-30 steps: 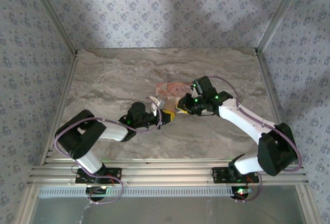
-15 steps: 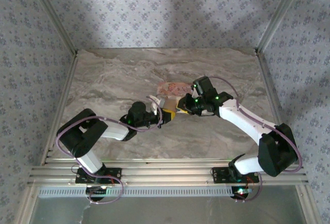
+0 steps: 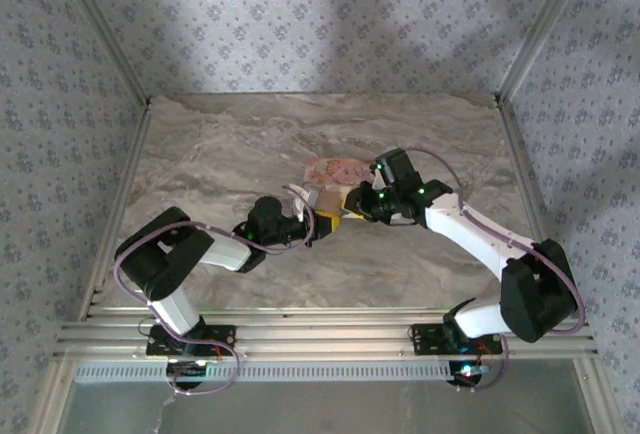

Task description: Unlock a padlock with a key

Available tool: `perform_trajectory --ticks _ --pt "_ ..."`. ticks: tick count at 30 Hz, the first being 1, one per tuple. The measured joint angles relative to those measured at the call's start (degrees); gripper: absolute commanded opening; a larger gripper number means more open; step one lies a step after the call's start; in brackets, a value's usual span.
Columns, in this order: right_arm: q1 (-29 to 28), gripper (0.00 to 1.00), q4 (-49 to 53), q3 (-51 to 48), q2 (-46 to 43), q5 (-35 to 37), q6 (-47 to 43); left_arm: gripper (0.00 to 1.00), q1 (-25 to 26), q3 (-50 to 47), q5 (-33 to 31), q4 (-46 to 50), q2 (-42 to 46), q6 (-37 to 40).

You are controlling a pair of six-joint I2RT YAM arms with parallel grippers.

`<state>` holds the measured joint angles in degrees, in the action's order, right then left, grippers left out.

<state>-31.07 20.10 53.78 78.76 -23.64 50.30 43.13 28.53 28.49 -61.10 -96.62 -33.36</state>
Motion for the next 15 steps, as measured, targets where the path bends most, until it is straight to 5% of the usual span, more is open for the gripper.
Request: perform_trajectory --ticks 15 --pt "0.6 0.00 -3.4 -2.6 -0.4 -1.4 -1.6 0.00 0.0 0.0 0.7 -2.4 -2.1 -2.3"
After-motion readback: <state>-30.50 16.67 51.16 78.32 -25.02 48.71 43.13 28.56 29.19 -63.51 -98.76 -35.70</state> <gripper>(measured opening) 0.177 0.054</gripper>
